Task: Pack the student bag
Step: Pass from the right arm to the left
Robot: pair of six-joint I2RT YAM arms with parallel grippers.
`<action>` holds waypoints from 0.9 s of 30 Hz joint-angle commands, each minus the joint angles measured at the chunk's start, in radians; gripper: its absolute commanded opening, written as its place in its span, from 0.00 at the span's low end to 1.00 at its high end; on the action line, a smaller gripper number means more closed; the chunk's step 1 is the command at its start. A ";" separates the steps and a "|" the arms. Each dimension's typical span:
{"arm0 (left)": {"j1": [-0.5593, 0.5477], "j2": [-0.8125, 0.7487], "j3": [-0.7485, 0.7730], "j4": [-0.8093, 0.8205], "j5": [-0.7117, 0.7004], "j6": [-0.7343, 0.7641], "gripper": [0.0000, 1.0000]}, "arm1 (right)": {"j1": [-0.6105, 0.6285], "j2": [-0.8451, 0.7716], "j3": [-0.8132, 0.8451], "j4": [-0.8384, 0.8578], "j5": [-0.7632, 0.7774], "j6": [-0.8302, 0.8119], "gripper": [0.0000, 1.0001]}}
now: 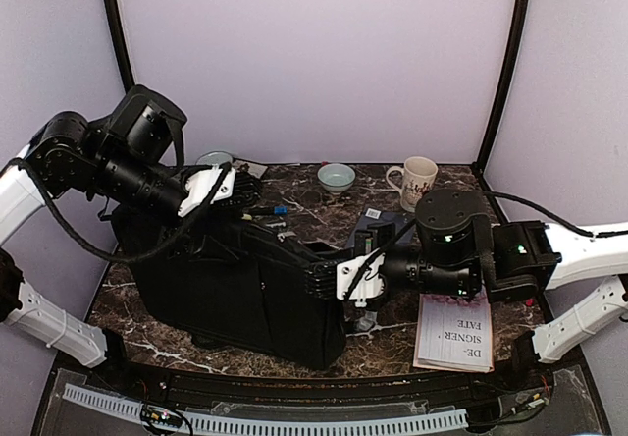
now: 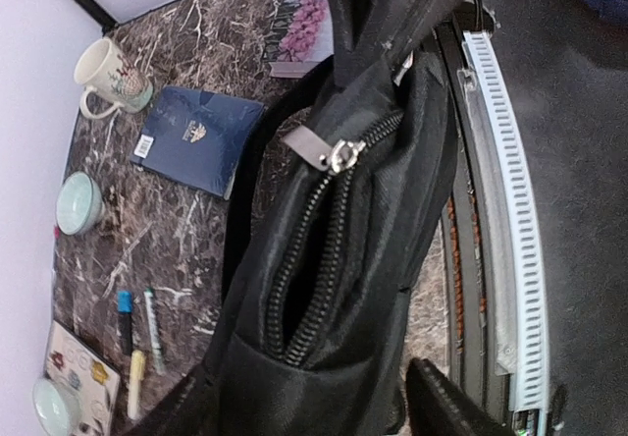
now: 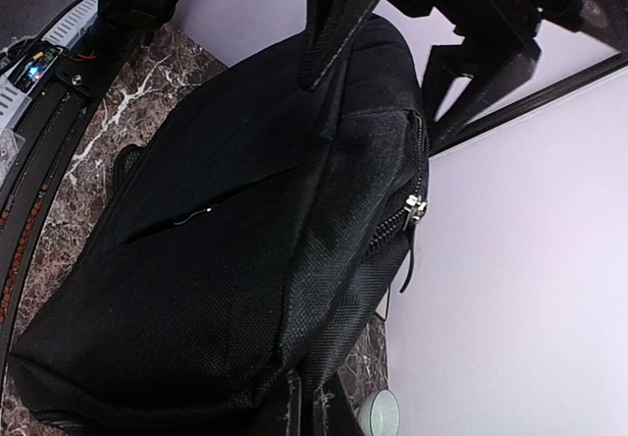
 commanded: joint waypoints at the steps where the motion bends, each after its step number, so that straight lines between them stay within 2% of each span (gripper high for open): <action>1: 0.003 -0.029 -0.094 -0.011 -0.042 0.011 0.58 | 0.007 -0.044 -0.014 0.138 0.056 -0.003 0.00; 4: 0.006 -0.010 -0.088 -0.010 -0.056 0.009 0.37 | 0.008 -0.055 -0.012 0.170 0.052 0.032 0.00; 5: 0.006 -0.003 -0.071 -0.010 -0.058 0.002 0.25 | 0.008 -0.057 -0.013 0.180 0.053 0.049 0.00; 6: 0.007 0.001 -0.055 -0.007 -0.064 -0.009 0.07 | 0.007 -0.062 -0.017 0.188 0.054 0.064 0.00; 7: 0.007 0.001 -0.039 0.001 -0.086 -0.022 0.00 | 0.007 -0.068 -0.021 0.195 0.055 0.080 0.00; 9: 0.006 -0.011 -0.024 0.024 -0.108 -0.040 0.00 | 0.007 -0.081 -0.030 0.216 0.072 0.139 0.04; 10: 0.005 -0.017 -0.015 0.038 -0.121 -0.051 0.00 | 0.007 -0.088 -0.031 0.229 0.096 0.180 0.15; 12: 0.005 -0.023 0.009 0.061 -0.146 -0.073 0.00 | 0.006 -0.107 -0.023 0.238 0.157 0.291 0.50; 13: 0.005 -0.024 0.019 0.074 -0.160 -0.083 0.00 | 0.005 -0.118 -0.013 0.227 0.190 0.374 0.63; 14: 0.005 -0.024 0.025 0.082 -0.173 -0.090 0.00 | 0.002 -0.131 0.001 0.207 0.210 0.434 0.72; 16: -0.002 -0.024 0.021 0.104 -0.227 -0.094 0.00 | -0.009 -0.159 0.038 0.148 0.238 0.574 0.84; 20: -0.024 -0.004 0.005 0.153 -0.366 -0.080 0.00 | -0.073 -0.214 0.125 0.029 0.202 0.897 0.94; 24: -0.070 -0.003 -0.037 0.276 -0.537 -0.025 0.00 | -0.159 -0.215 0.206 -0.062 0.100 1.168 0.95; 27: -0.102 0.014 -0.007 0.315 -0.556 -0.009 0.00 | -0.228 -0.164 0.307 -0.189 0.058 1.315 0.95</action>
